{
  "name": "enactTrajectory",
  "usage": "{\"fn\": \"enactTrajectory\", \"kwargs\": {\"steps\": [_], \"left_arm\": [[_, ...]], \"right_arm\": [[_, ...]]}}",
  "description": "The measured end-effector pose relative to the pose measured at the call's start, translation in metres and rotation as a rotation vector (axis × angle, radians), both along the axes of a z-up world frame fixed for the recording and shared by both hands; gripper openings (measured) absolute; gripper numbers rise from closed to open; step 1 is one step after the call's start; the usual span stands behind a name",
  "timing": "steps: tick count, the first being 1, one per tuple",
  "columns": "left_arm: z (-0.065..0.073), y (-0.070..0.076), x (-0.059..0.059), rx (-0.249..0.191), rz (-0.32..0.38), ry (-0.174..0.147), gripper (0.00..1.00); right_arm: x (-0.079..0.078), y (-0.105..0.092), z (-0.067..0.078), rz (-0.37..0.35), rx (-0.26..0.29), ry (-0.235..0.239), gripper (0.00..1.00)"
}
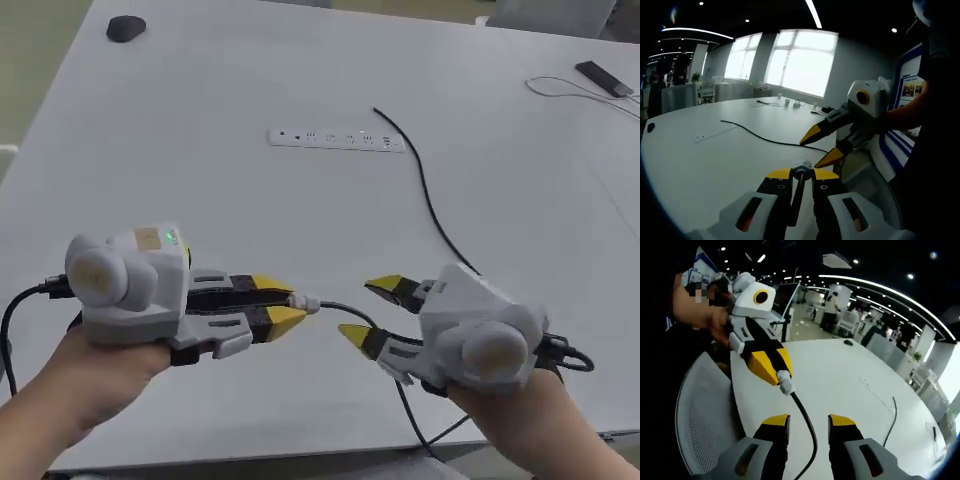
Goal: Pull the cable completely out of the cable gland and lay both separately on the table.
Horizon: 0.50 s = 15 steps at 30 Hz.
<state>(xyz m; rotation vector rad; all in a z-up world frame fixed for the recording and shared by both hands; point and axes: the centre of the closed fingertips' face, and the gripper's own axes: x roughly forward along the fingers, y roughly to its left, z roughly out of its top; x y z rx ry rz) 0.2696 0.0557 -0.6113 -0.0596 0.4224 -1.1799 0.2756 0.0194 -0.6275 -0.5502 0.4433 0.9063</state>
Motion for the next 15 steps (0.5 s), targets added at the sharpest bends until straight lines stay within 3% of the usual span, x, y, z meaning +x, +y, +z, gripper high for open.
{"fn": "enactTrajectory", "kwargs": {"steps": [2,4,15], "left_arm": [[0.001,-0.001,0.0,-0.001,0.001,-0.006,0.15],[0.001,-0.002,0.0,-0.003,-0.002,-0.003,0.15],[0.0,-0.002,0.001,-0.004,-0.001,0.0,0.15]], "right_arm": [[-0.002,0.004,-0.006,0.034,-0.049,0.002,0.26],[-0.003,0.012,-0.005,0.08,-0.075,-0.033,0.25],[-0.002,0.027,-0.005,0.153,-0.123,-0.079,0.05]]}}
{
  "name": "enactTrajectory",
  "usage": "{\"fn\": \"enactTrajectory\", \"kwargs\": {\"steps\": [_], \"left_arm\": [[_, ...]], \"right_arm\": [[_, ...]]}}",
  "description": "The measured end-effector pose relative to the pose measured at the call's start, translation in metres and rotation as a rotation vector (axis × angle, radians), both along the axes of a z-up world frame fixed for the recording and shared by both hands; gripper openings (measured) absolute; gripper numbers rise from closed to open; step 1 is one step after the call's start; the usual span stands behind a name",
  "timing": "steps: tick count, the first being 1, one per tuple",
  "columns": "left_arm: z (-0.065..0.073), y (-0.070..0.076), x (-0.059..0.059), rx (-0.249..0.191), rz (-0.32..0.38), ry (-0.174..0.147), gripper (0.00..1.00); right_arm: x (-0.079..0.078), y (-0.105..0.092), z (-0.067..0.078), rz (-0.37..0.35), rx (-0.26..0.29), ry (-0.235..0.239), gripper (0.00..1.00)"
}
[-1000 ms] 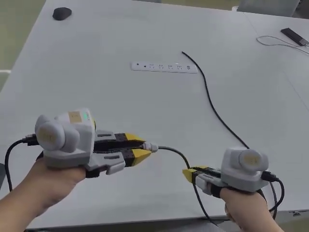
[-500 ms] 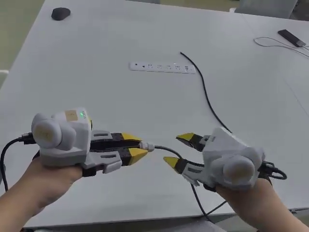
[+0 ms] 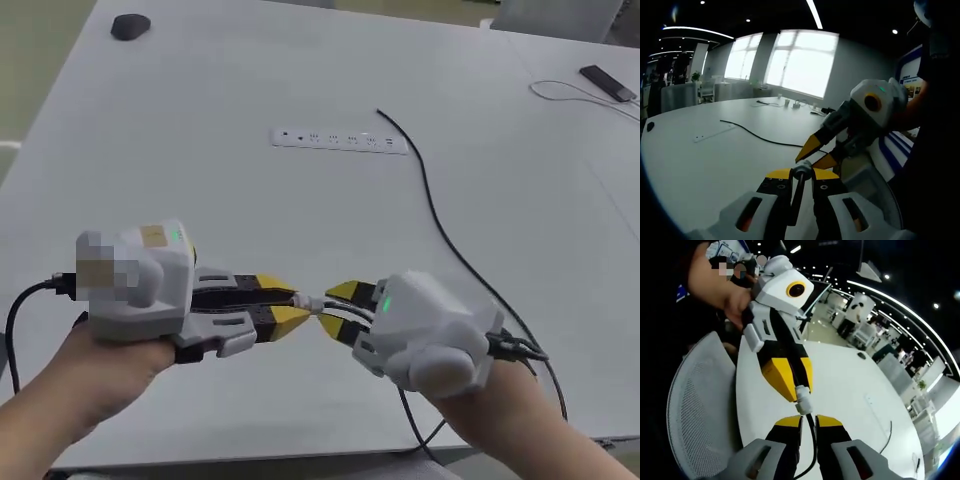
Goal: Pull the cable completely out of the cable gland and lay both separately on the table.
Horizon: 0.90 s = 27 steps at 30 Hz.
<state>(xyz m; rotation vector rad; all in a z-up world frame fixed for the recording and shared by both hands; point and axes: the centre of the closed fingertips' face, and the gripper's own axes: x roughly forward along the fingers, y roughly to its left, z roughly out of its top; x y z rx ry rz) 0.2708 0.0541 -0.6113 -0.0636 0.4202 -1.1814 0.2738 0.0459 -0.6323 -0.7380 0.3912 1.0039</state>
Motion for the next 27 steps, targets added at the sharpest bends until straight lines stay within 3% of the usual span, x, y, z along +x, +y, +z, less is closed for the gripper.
{"fn": "enactTrajectory", "kwargs": {"steps": [14,20,23,25,27], "left_arm": [[-0.001,0.0,0.0,0.0,0.003,0.002,0.15],[-0.001,-0.001,-0.003,0.008,0.001,-0.003,0.15],[0.0,-0.001,-0.003,0.006,0.011,-0.005,0.15],[0.002,0.0,-0.003,0.004,0.016,-0.005,0.15],[0.003,0.0,-0.002,0.007,0.016,-0.01,0.15]], "right_arm": [[0.0,-0.001,-0.001,-0.008,0.007,0.001,0.0],[-0.001,-0.004,-0.003,-0.041,0.048,0.048,0.0],[0.002,-0.012,-0.008,-0.074,0.045,0.074,0.0],[0.002,-0.018,-0.013,-0.117,0.068,0.12,0.0],[0.004,-0.025,-0.015,-0.129,0.07,0.122,0.0]]}}
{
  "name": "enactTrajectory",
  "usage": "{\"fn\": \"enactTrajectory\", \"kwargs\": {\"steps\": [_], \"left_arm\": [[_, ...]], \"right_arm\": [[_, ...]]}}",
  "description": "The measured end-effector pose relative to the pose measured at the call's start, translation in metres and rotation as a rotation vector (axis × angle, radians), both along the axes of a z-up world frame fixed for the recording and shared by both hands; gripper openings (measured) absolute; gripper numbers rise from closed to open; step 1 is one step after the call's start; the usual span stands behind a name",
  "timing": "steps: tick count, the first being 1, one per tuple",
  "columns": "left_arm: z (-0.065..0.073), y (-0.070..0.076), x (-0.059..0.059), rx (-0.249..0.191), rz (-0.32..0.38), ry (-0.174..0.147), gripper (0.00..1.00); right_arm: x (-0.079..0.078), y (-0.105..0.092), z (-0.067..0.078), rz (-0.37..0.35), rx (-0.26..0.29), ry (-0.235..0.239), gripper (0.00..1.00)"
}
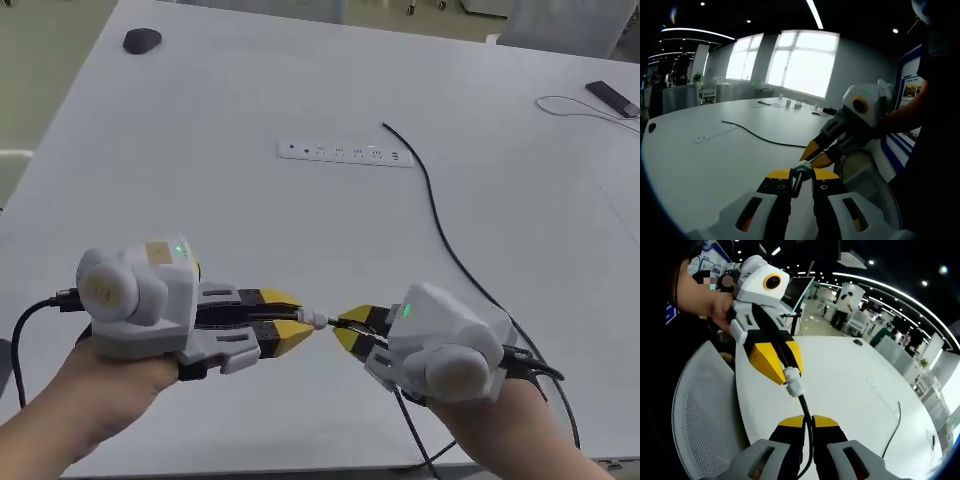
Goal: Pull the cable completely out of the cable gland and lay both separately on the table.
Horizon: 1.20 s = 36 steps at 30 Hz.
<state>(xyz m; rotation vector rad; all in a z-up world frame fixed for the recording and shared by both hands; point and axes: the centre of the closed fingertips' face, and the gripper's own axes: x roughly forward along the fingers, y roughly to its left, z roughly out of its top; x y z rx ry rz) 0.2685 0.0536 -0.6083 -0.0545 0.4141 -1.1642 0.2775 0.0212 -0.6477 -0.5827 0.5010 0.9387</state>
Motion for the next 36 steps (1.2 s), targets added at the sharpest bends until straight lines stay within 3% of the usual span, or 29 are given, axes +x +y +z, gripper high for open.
{"fn": "enactTrajectory", "kwargs": {"steps": [7,14,29,36], "left_arm": [[0.001,0.0,0.002,-0.006,0.015,0.002,0.15],[0.002,-0.001,0.005,-0.015,0.033,0.004,0.15],[0.001,0.004,0.018,-0.003,0.13,0.011,0.15],[-0.005,-0.001,0.016,0.012,0.13,0.028,0.15]], "right_arm": [[0.003,-0.026,-0.016,-0.135,0.078,0.118,0.0],[0.005,-0.042,-0.023,-0.2,0.126,0.166,0.0],[0.004,-0.061,-0.034,-0.185,0.146,0.189,0.0],[0.008,-0.061,-0.036,-0.158,0.144,0.205,0.0]]}}
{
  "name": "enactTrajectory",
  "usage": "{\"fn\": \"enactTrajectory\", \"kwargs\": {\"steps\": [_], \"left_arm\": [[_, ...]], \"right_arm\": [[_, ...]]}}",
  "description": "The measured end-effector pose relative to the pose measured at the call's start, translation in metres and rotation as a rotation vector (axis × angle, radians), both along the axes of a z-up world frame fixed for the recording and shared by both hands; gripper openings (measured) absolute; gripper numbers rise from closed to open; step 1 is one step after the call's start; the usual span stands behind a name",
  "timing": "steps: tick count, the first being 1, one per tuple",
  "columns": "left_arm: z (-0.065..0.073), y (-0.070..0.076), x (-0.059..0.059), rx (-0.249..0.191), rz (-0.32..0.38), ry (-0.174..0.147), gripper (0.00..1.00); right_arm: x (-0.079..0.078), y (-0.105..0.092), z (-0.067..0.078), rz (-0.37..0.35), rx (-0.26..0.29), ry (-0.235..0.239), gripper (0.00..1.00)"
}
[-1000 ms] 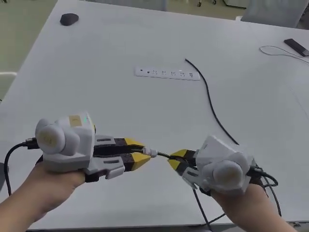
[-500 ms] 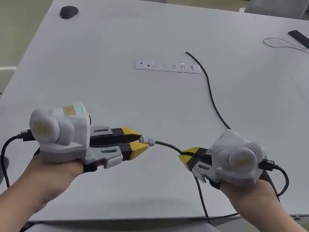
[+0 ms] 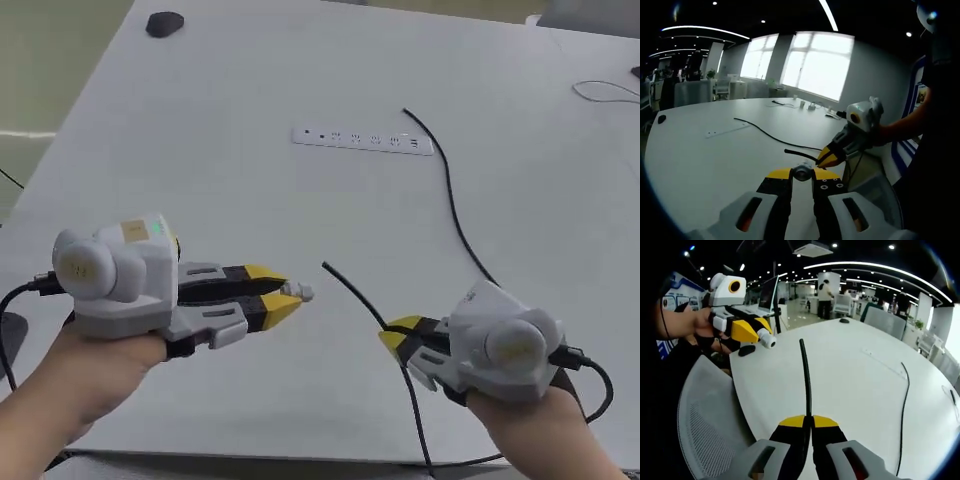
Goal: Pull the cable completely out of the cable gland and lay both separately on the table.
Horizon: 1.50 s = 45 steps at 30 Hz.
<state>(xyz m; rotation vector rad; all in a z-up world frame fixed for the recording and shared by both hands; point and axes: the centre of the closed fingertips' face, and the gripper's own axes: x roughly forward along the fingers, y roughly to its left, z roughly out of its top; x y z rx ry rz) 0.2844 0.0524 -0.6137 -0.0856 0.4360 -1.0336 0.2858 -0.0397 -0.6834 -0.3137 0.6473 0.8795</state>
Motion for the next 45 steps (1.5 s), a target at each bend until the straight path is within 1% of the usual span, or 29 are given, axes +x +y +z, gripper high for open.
{"fn": "enactTrajectory", "kwargs": {"steps": [2,5,6,7,8,11,12,14,18,19,21,22,25,33,37,43,45], "left_arm": [[-0.001,-0.002,0.0,0.005,-0.001,-0.002,0.15],[-0.001,-0.002,0.002,0.0,0.003,-0.004,0.15],[-0.001,-0.002,0.003,-0.001,0.006,-0.005,0.15],[-0.001,-0.002,0.004,-0.003,0.008,-0.003,0.15],[-0.003,-0.002,0.005,-0.001,0.008,-0.003,0.15],[-0.005,-0.001,0.005,0.012,-0.002,-0.008,0.15],[-0.006,-0.001,0.006,0.015,-0.005,-0.009,0.15],[-0.008,0.002,0.007,0.022,-0.008,-0.017,0.15],[-0.012,0.006,0.009,0.024,-0.005,-0.018,0.15],[-0.013,0.008,0.009,0.027,-0.006,-0.019,0.15],[-0.016,0.01,0.008,0.027,-0.006,-0.016,0.15],[-0.017,0.011,0.007,0.027,-0.007,-0.016,0.15],[-0.026,0.015,0.005,0.041,-0.014,-0.011,0.15],[-0.04,0.027,0.002,0.044,-0.024,-0.008,0.15],[-0.046,0.032,0.0,0.046,-0.033,-0.006,0.15],[-0.059,0.038,-0.006,0.051,-0.051,0.008,0.15],[-0.065,0.041,-0.008,0.054,-0.056,0.013,0.15]], "right_arm": [[0.002,0.0,0.001,0.007,-0.001,0.003,0.0],[0.005,-0.001,0.0,0.009,-0.003,0.008,0.0],[0.007,-0.002,0.001,-0.004,0.005,0.018,0.0],[0.01,-0.002,0.004,-0.011,0.013,0.012,0.0],[0.013,-0.002,0.005,-0.022,0.027,0.017,0.0],[0.021,-0.002,0.009,-0.048,0.042,0.023,0.0],[0.024,-0.002,0.009,-0.055,0.047,0.031,0.0],[0.028,0.0,0.01,-0.063,0.047,0.032,0.0],[0.037,0.004,0.011,-0.077,0.046,0.039,0.0],[0.039,0.006,0.01,-0.077,0.04,0.047,0.0],[0.044,0.009,0.008,-0.072,0.014,0.04,0.0],[0.045,0.01,0.008,-0.069,0.011,0.039,0.0],[0.052,0.015,0.007,-0.076,0.009,0.051,0.0],[0.067,0.026,0.002,-0.097,0.001,0.085,0.0],[0.073,0.035,0.002,-0.089,-0.014,0.086,0.0],[0.087,0.051,0.0,-0.072,-0.043,0.081,0.0],[0.092,0.056,-0.003,-0.067,-0.052,0.084,0.0]]}}
